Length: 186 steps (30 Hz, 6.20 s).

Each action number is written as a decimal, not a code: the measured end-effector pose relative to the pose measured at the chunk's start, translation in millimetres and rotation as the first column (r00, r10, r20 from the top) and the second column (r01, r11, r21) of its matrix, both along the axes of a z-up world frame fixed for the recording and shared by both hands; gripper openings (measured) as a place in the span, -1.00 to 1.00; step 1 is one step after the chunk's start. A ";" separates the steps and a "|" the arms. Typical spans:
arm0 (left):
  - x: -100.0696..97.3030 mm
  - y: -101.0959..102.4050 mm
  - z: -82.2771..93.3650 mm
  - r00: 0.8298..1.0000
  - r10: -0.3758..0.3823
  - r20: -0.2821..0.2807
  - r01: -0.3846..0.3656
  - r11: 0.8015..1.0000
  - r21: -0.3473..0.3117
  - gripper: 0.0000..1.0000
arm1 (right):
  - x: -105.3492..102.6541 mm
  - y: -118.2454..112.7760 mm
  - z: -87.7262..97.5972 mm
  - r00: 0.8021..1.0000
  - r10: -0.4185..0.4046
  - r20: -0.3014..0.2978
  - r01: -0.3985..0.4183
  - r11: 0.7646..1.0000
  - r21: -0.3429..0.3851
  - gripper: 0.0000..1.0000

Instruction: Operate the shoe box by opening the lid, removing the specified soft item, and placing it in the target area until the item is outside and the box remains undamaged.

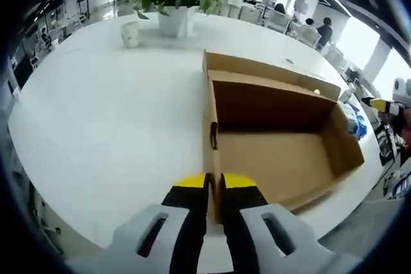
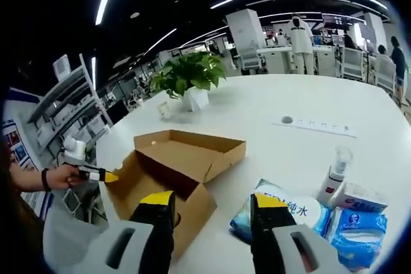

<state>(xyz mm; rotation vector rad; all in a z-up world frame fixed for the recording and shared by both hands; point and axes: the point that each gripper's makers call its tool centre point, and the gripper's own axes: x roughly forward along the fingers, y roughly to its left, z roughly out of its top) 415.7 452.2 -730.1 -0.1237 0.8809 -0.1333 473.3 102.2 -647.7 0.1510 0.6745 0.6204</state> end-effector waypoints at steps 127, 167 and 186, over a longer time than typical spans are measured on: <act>12.3 -7.3 -0.8 0.996 0.085 0.034 -0.087 0.994 0.063 -0.93 | 103.1 44.3 47.6 0.970 -0.223 0.099 0.240 0.948 -0.209 -1.00; 15.8 -7.5 -0.2 0.990 0.134 0.034 -0.135 0.990 0.037 -0.92 | 62.3 37.4 56.7 0.946 -0.229 0.230 0.276 0.941 -0.198 -1.00; 15.7 -7.1 -0.4 0.989 0.142 0.033 -0.144 0.989 0.036 -0.92 | 36.3 38.5 53.9 0.937 -0.218 0.274 0.279 0.937 -0.210 -1.00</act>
